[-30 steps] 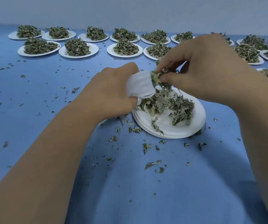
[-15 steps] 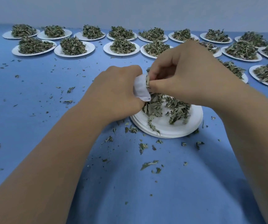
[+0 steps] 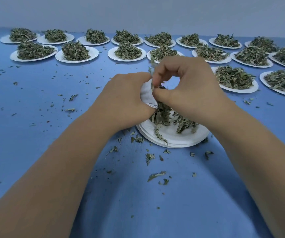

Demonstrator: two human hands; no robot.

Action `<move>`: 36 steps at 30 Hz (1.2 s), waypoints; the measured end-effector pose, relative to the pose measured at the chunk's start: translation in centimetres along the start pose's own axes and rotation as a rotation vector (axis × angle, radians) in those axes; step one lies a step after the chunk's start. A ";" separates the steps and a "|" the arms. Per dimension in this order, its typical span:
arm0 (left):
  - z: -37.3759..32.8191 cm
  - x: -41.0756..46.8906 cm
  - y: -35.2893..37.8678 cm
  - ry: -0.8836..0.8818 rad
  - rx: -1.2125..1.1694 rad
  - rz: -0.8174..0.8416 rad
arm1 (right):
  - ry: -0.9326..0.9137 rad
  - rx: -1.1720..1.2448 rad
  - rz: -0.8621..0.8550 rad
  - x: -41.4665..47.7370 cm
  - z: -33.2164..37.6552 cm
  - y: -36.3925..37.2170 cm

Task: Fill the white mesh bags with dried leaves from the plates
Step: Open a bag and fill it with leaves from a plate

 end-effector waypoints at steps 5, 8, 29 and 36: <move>-1.3 0.2 -0.6 0.049 0.051 -0.017 | 0.146 -0.102 -0.018 0.5 -1.4 0.1; -0.6 0.3 -0.3 0.002 0.140 0.044 | 0.234 -0.022 0.029 0.4 -2.2 -0.6; 0.9 -0.3 -1.7 -0.106 0.033 -0.032 | -0.002 0.047 0.086 0.0 0.5 -0.5; 0.7 -0.3 -1.8 -0.092 -0.031 -0.054 | 0.075 -0.051 0.258 -0.2 -0.8 0.1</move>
Point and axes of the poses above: each hand's wrist, its own x-axis towards the middle knuckle, its own y-axis out of the palm, z = x × y, the point moved 9 cm from there along x, towards the middle knuckle, and after that the axes turned 13 degrees about x, right-handed, at the moved point
